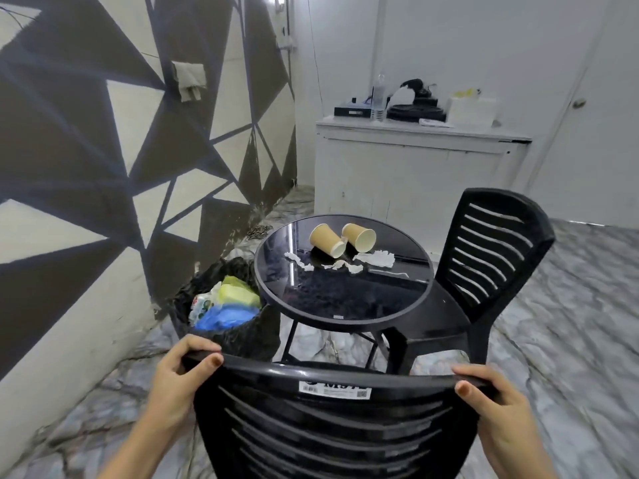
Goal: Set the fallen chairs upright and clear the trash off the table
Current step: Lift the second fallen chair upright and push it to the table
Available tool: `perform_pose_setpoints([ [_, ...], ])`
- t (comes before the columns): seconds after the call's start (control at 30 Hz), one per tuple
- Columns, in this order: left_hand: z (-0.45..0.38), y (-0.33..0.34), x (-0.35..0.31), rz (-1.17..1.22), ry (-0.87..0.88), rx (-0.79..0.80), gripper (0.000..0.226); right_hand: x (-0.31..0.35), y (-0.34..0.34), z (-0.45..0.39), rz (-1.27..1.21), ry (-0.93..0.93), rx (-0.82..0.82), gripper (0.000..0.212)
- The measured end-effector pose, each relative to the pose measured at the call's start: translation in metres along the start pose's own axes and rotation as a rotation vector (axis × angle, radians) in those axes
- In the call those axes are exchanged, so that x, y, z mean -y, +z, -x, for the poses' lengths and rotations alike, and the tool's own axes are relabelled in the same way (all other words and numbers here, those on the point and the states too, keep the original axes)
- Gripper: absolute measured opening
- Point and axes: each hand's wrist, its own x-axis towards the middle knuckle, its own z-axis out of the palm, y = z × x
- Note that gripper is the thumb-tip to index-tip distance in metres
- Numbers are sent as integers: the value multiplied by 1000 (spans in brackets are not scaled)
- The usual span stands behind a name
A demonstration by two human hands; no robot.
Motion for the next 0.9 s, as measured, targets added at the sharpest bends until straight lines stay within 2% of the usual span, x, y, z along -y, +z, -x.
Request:
perform_pose_setpoints([
  [0.07,-9,13,8,14,16,39,19,3,-8,-3,2,-17,-28,18],
  [0.13,-19,25,13,57,-12,87,13,6,-16,-5,6,-23,-54,20],
  [0.2,-30,32,19,84,-35,104,46,8,-21,-8,0,-30,-77,21],
  [0.3,-46,37,22,106,-74,141,57,10,-19,-12,-19,-28,-85,16],
  [0.4,-61,34,28,126,-67,175,53,5,-17,-14,-37,-5,-97,10],
  [0.43,-65,32,30,124,-67,190,44,2,-15,-14,-47,10,-102,9],
  [0.5,-71,27,35,134,-64,243,11,-7,-12,-13,-60,29,-108,11],
  [0.53,-74,24,38,134,-55,244,19,-13,-10,-13,-68,38,-108,12],
  [0.6,-75,14,42,146,-66,248,14,-26,-3,-12,-75,51,-89,13],
  [0.67,-74,2,40,166,-63,197,48,-37,7,-12,-33,32,-22,10],
  [0.7,-73,-6,42,176,-98,161,55,-42,12,-13,2,12,19,7],
  [0.9,-48,-41,57,145,-244,170,65,-56,24,-16,156,-81,163,24],
])
